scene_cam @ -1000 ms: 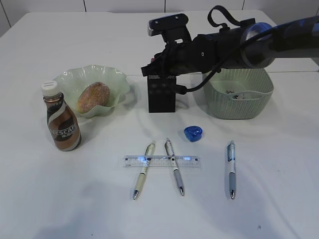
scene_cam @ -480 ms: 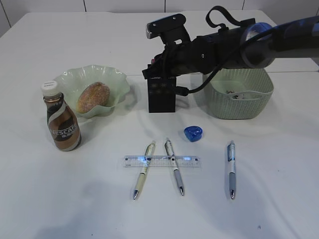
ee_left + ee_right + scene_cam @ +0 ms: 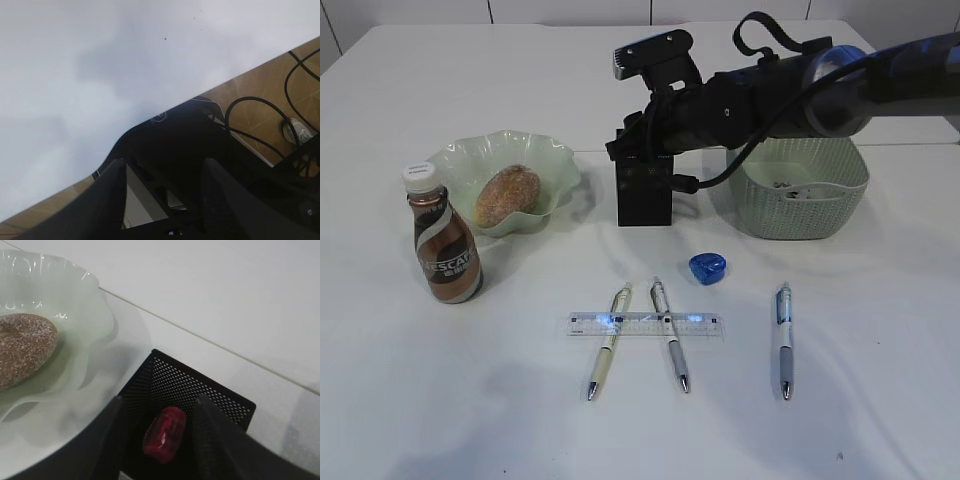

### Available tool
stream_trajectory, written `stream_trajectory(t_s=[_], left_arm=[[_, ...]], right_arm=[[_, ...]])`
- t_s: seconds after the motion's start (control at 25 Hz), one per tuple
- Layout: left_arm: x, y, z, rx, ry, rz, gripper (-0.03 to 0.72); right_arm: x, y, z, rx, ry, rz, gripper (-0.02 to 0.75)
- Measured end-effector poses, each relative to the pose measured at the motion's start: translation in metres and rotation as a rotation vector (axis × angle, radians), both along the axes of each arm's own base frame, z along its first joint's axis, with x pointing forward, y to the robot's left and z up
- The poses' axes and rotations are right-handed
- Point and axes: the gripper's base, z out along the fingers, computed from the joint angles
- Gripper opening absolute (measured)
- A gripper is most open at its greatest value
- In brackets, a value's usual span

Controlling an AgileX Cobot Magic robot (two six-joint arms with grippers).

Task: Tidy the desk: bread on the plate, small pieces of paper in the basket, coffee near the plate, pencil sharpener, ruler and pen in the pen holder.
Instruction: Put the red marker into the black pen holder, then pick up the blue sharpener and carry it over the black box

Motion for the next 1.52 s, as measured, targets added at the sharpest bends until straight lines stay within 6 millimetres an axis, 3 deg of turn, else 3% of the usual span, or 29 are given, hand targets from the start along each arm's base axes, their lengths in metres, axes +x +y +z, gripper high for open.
stream_trajectory(t_s=[0.32, 0.64, 0.8, 0.88, 0.92, 1.04, 1.28, 1.52], left_arm=[[0.0, 0.0, 0.0, 0.0, 0.0, 0.0, 0.341], [0.0, 0.0, 0.0, 0.001, 0.003, -0.001, 0.34], [-0.001, 0.0, 0.0, 0.002, 0.006, -0.002, 0.34], [-0.001, 0.0, 0.0, 0.004, 0.012, -0.004, 0.34], [-0.001, 0.0, 0.0, 0.004, 0.014, -0.005, 0.34], [-0.002, 0.0, -0.001, 0.006, 0.017, -0.006, 0.34], [-0.003, 0.001, -0.001, 0.009, 0.027, -0.01, 0.34], [-0.003, 0.001, -0.001, 0.01, 0.032, -0.012, 0.34]], right_arm=[[-0.001, -0.001, 0.006, 0.001, -0.002, 0.0, 0.372], [-0.027, -0.01, 0.093, 0.03, -0.072, 0.003, 0.372], [-0.046, -0.017, 0.112, -0.011, 0.036, 0.005, 0.372], [-0.046, -0.017, 0.112, -0.011, 0.036, 0.005, 0.372], [-0.059, -0.023, 0.117, -0.044, 0.138, 0.001, 0.372], [-0.069, -0.027, 0.117, -0.079, 0.234, 0.0, 0.372], [-0.086, -0.034, 0.105, -0.153, 0.476, -0.026, 0.372], [-0.095, -0.039, 0.1, -0.208, 0.581, -0.043, 0.372]])
